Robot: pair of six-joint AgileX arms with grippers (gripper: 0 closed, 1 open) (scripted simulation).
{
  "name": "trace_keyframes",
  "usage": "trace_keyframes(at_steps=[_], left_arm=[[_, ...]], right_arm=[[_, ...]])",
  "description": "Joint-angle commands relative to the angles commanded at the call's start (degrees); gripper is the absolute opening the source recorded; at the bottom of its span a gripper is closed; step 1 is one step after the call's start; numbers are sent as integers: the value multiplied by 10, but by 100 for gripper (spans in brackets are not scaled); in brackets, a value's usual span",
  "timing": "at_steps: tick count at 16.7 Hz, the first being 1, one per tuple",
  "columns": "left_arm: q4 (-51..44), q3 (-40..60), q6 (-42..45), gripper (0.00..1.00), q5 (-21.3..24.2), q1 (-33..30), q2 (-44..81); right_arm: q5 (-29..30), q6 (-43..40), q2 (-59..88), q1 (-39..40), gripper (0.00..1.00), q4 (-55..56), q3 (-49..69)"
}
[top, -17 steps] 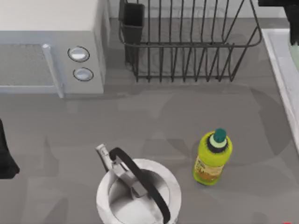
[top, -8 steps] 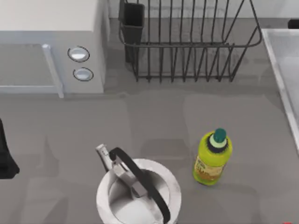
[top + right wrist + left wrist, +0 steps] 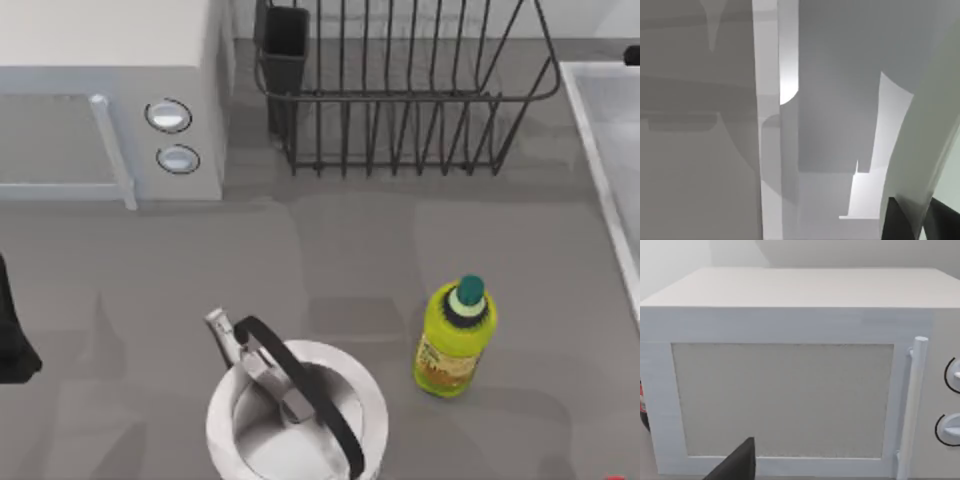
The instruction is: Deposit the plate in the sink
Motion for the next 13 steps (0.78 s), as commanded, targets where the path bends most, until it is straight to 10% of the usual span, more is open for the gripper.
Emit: trace_keyframes(at_steps=[11,13], left_arm=[[0,0,0,100,0,0,0],[0,0,0,100,0,0,0]], right_arm=[[0,0,0,0,98,0,0],[0,0,0,0,100,0,0]])
